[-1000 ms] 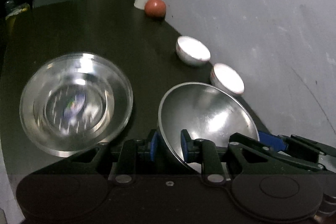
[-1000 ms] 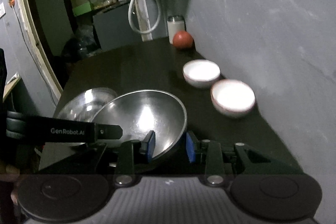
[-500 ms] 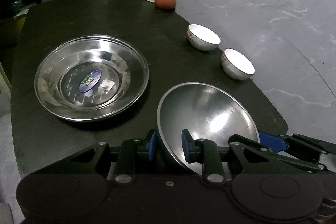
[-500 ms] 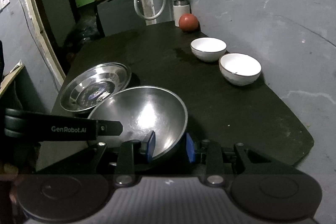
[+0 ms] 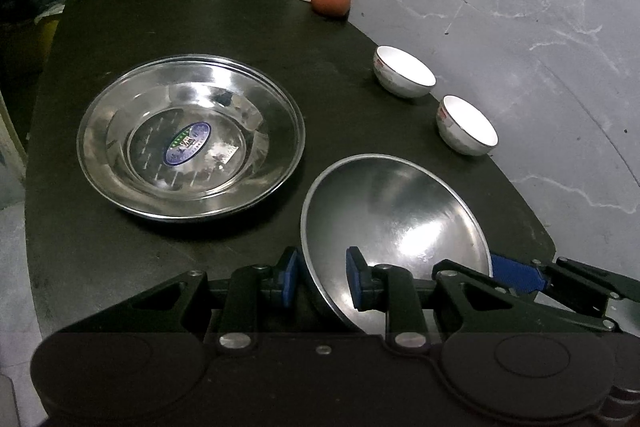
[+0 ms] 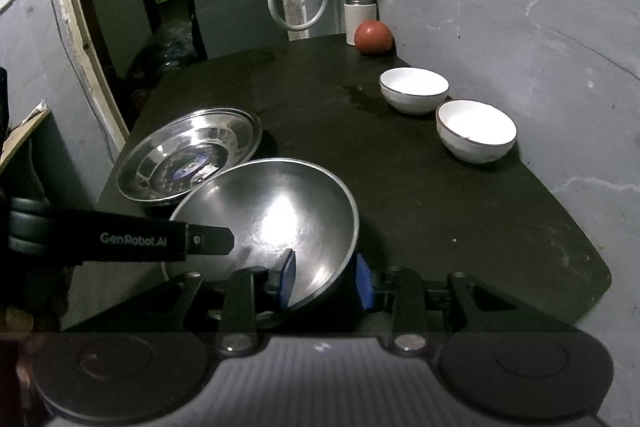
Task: Organize plates and bowls
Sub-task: 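Lift the steel bowl with both grippers and carry it beside the plate stack, then lower the steel bowl onto the table and open both grippers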
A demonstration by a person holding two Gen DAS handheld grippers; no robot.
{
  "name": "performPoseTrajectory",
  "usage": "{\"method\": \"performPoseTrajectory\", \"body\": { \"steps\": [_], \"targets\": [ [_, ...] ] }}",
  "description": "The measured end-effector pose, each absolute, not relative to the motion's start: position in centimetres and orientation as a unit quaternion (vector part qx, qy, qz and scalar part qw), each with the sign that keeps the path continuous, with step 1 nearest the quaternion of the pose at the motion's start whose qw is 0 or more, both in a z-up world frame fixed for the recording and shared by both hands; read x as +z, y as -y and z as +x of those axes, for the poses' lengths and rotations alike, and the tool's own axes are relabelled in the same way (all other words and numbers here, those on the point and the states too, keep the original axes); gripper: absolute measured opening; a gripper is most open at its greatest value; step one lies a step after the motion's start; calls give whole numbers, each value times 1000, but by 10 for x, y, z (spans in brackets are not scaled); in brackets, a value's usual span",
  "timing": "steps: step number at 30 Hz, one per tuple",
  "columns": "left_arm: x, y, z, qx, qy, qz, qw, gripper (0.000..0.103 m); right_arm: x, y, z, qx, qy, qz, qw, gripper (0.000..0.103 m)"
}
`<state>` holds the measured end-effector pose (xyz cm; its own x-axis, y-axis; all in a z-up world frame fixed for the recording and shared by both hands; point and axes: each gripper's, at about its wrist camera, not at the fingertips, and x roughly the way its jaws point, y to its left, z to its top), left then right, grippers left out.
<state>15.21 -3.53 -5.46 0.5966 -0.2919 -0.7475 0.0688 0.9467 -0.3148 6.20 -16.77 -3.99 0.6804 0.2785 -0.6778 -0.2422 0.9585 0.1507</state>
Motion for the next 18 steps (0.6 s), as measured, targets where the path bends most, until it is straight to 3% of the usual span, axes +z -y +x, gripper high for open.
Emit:
{"method": "performPoseTrajectory", "body": {
  "steps": [1,3,12,14,18],
  "targets": [
    [-54,34,152,-101,-440,-129,883,34,-40,168,62,143,-373,24,916,40],
    [-53,28,148,-95,-445,-136,880,52,-39,168,60,142,-369,21,918,46],
    [-13,-12,116,-63,-411,-187,890,101,-13,208,39,102,-353,36,930,92],
    [-2,-18,118,-59,-399,-193,895,102,-7,220,37,93,-352,45,930,102],
    [21,-17,130,-58,-389,-188,900,102,5,247,38,69,-358,63,929,103]
  ]
}}
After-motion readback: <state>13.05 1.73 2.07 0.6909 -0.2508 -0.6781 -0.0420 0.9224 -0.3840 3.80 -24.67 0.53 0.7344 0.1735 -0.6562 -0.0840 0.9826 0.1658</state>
